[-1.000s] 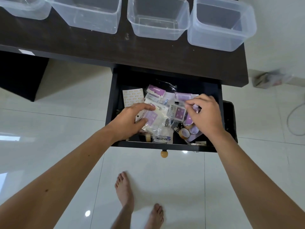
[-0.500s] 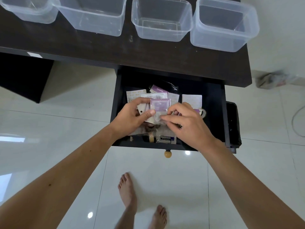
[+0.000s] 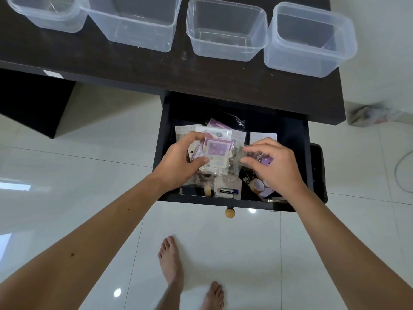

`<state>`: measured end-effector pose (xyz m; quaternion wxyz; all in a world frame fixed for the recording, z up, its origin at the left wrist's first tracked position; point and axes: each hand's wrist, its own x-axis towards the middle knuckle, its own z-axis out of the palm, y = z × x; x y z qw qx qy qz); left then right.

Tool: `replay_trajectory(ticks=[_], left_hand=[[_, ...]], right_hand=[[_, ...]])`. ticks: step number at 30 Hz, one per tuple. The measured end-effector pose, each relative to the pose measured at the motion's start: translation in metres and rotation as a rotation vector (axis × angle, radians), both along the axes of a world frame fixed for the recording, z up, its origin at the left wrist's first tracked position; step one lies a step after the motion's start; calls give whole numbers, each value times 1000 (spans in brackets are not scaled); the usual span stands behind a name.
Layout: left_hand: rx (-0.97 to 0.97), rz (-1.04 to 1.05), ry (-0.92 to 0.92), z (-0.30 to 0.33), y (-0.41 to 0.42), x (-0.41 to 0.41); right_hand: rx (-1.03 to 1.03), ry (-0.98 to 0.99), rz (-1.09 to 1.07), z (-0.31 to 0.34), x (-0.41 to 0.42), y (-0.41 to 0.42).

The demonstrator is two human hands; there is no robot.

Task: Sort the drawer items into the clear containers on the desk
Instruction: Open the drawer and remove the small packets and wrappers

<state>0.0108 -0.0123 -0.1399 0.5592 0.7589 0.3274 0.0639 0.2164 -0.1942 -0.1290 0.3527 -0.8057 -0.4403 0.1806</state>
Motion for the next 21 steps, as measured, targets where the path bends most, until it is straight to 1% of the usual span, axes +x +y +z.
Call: replay_trajectory(ticks=[2,4,7,11,15,17,19,21], left_hand=[[-15,-31,-44,4,-1,1],[-27,-52,-89,7,-3,0],[-32,-90,-108,5,-3,-1],[-34,-88,-54,-6,1,-1],[-29,-81,-33,-8,1,0],[-27,-70,-24,-8,2,0],[-19,-61,-11,-7,1,1],[17,-63,-3,-4,0,1]], right_hand=[[-56,-34,-56,-7,11,-2],[-165,-98,-89,-13,19,-3],[-313,-185,-71,-20,21,0],[-333,-221,-76,-21,19,3],[-438,-319,-29,-20,21,4],[-434,-334,-33,-19,21,4],[-352,-314,-74,-18,20,1],[-247,-203,-141,-10,21,-4]])
